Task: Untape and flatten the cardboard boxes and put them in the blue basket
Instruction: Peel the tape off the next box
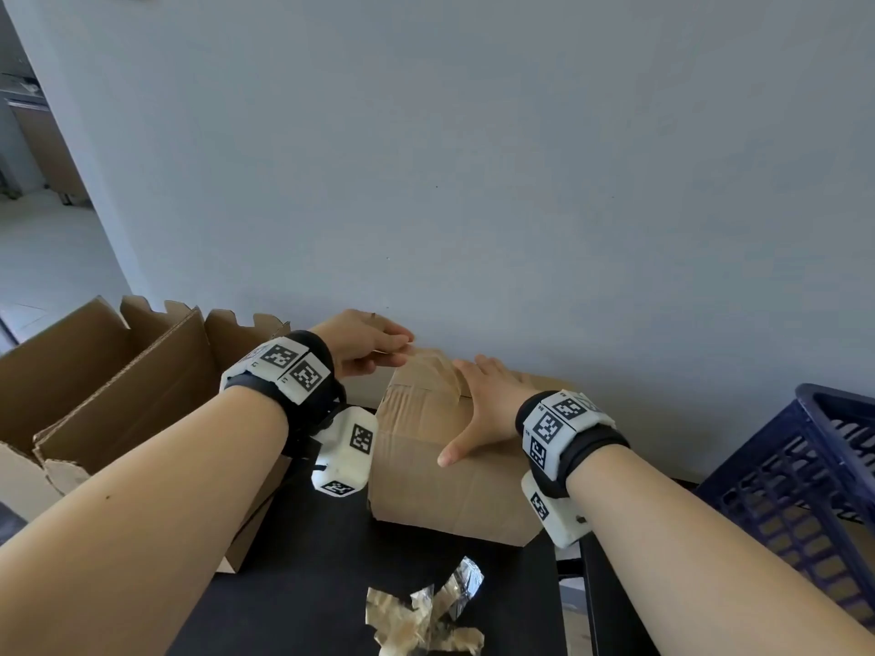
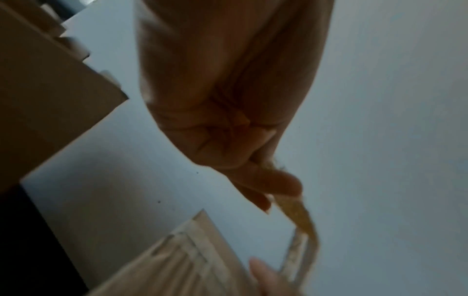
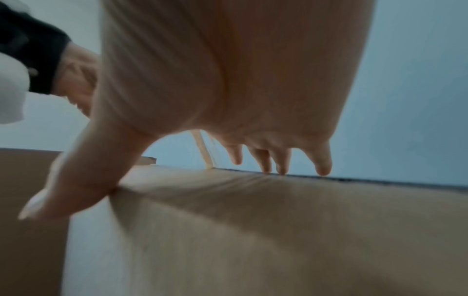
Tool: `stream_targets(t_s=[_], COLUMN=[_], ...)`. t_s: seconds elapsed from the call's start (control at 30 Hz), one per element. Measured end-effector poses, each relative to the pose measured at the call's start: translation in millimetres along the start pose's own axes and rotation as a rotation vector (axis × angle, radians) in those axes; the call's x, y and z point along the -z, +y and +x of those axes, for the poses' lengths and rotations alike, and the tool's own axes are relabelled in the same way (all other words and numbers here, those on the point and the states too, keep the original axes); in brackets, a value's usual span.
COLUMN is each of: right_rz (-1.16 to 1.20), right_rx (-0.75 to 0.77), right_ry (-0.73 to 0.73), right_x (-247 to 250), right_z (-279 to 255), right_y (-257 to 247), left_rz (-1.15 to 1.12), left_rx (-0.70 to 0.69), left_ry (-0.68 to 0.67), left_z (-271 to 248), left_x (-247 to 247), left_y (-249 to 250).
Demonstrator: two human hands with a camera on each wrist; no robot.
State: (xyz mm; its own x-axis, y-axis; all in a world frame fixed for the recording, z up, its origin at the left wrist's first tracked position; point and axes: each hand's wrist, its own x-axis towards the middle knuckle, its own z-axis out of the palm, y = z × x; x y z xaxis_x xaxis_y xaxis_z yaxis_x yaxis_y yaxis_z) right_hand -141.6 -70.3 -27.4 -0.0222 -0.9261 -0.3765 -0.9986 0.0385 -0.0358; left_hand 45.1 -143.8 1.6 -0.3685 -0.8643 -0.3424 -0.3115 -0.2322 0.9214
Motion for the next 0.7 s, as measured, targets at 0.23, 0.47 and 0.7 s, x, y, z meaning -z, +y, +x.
stream_targets(t_s=[0.23, 0.47, 0.7], right_rz=[0.0, 0.025, 0.035], right_rx=[0.014, 0.02, 0.019], right_ry=[0.014, 0.015, 0.05], right_x=[-6.3, -6.7, -6.8], right_z=[7.8, 10.6, 11.3], right_y=[6.0, 7.0, 7.9], left_rz=[-0.384, 0.826, 0.587], left_rx=[0.081, -0.184, -0.054], left_ry=[0.021, 0.024, -0.028], left_z=[1.9, 15.4, 25.3], left_x=[-4.3, -22.7, -17.6], left_y=[8.4, -0.1, -3.7])
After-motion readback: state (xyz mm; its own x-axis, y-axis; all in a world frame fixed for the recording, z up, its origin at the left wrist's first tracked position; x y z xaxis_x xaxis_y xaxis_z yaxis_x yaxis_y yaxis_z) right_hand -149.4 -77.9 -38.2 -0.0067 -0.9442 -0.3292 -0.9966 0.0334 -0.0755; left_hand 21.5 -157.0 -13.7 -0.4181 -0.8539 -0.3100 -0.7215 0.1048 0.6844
